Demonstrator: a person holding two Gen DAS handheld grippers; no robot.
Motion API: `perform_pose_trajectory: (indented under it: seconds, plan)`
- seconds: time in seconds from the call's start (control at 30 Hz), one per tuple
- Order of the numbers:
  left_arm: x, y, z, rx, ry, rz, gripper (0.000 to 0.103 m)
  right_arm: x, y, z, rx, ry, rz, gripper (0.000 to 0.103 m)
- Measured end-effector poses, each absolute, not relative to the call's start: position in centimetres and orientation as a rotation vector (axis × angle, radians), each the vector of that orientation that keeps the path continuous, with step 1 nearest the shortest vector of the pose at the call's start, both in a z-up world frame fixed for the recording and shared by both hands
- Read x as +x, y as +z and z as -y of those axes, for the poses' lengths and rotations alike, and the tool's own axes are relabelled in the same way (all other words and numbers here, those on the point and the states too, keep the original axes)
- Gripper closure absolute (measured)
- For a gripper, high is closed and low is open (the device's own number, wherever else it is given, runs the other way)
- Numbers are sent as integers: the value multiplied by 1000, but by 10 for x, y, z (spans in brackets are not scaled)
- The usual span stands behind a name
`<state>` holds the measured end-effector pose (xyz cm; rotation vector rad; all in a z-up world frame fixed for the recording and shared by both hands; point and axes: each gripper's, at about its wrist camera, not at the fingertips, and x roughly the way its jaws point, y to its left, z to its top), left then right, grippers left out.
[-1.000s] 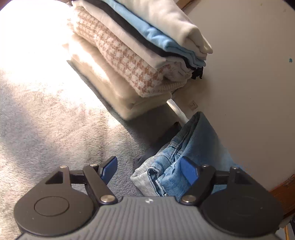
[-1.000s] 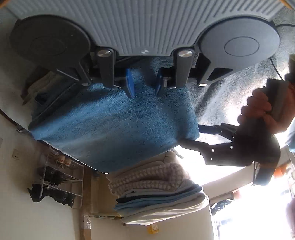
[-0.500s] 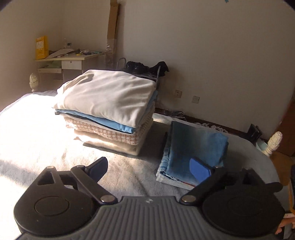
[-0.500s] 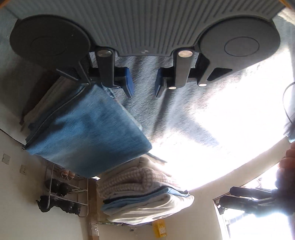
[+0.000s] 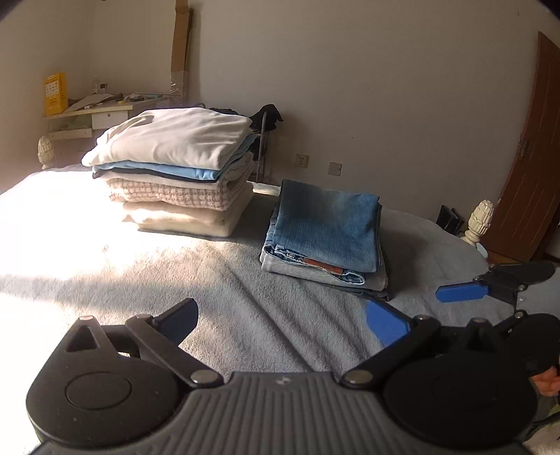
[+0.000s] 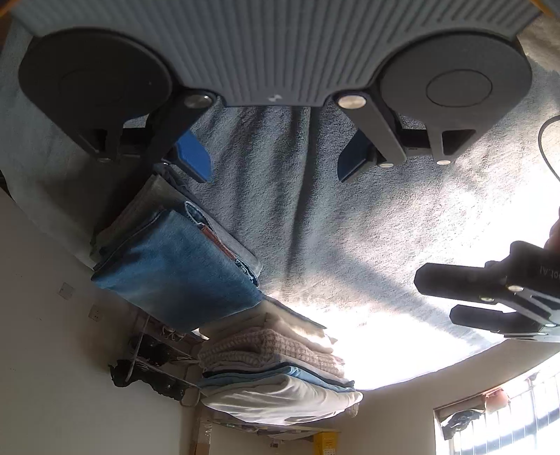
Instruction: Fold clothes
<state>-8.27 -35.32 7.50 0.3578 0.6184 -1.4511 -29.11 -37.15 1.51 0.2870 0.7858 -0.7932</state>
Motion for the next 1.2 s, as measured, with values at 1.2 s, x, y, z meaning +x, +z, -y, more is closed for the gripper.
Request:
perform_pose_trajectory:
  seconds: [1.2]
  plan:
    - [-149,46,387,415,-1466,-613,0,-337,7,367,394,-1248,-845,7]
